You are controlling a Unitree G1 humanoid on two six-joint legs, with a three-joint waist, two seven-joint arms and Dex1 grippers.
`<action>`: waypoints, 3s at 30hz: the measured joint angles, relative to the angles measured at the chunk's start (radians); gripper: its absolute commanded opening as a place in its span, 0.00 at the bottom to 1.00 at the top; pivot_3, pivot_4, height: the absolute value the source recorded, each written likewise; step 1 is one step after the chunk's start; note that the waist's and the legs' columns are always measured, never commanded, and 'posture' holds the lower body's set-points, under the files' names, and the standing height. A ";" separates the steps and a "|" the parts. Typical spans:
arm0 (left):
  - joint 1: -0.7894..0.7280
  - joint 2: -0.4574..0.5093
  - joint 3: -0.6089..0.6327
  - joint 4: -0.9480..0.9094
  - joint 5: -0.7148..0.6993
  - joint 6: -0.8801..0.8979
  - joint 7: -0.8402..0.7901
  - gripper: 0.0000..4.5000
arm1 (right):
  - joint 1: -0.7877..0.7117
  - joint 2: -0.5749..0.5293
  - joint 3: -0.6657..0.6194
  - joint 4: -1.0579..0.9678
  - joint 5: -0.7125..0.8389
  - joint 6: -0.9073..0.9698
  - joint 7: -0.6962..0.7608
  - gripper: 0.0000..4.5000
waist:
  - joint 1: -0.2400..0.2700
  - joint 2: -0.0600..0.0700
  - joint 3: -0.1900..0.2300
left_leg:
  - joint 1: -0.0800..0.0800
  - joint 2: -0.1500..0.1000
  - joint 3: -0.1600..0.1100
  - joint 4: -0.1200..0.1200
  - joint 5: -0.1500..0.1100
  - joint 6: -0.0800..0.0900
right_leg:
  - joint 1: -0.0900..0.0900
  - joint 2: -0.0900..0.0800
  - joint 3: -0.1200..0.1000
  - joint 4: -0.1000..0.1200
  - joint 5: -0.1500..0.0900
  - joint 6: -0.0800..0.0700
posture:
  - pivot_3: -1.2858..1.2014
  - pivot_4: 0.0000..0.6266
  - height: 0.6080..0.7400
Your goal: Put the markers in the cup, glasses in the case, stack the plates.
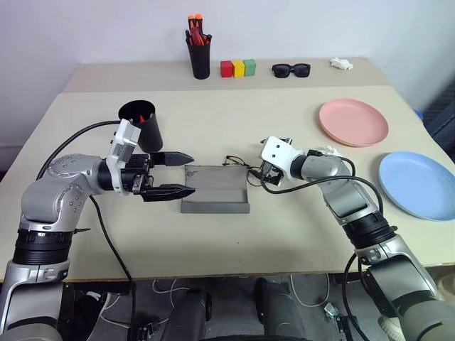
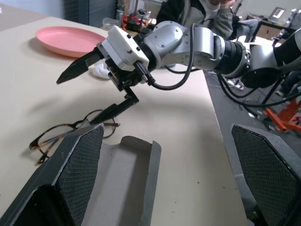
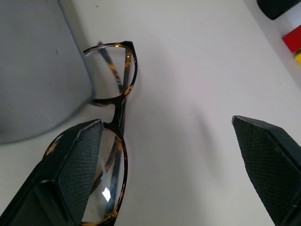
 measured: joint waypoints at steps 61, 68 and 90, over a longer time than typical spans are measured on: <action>-0.008 -0.003 -0.003 -0.049 -0.009 0.018 0.072 1.00 | -0.101 0.000 0.089 0.127 -0.205 -0.174 0.076 0.61 | -0.005 0.000 0.000 | 0.000 0.000 0.000 -0.001 0.000 -0.001 | -0.001 0.000 0.000 0.000 0.000 0.000 | 0.52 0.24 1.00; -0.007 -0.007 -0.003 -0.049 -0.009 0.018 0.071 1.00 | -0.153 0.004 0.137 0.161 -0.292 -0.242 0.059 0.61 | -0.017 0.000 0.000 | 0.000 0.000 0.000 -0.001 0.000 -0.001 | -0.001 0.000 0.000 0.000 0.000 0.000 | 0.52 0.24 1.00; -0.002 -0.008 -0.002 -0.053 -0.009 0.018 0.072 1.00 | -0.217 0.042 0.203 0.285 -0.421 -0.405 0.017 0.00 | -0.027 0.000 0.000 | -0.001 0.000 0.000 -0.002 0.001 -0.002 | -0.003 0.000 0.000 0.000 0.000 0.000 | 0.52 0.24 1.00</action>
